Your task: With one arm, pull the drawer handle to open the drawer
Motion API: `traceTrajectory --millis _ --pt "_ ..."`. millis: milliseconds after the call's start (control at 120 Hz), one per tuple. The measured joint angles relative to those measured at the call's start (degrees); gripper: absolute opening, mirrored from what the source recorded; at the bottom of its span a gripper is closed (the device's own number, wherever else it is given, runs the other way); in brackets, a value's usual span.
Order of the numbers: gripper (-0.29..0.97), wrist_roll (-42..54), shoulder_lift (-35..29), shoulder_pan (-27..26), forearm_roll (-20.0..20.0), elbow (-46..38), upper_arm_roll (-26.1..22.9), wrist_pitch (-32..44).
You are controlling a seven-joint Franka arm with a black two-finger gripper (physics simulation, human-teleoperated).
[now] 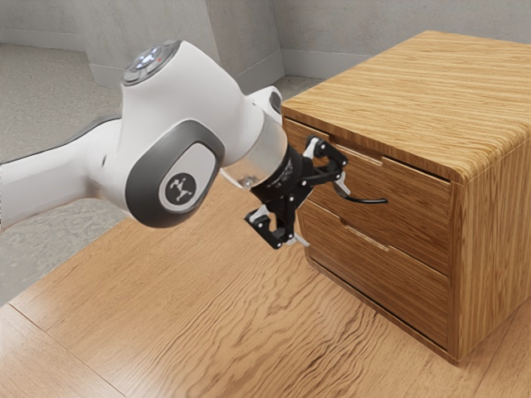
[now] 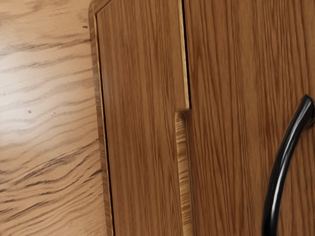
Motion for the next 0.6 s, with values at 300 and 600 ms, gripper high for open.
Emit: traceTrajectory --millis 300,600 --pt "0.68 -0.1 1.3 0.0 0.0 1.5 -0.1 0.0" --pt "0.68 -0.2 2.4 -0.1 0.0 1.5 -0.1 0.0"
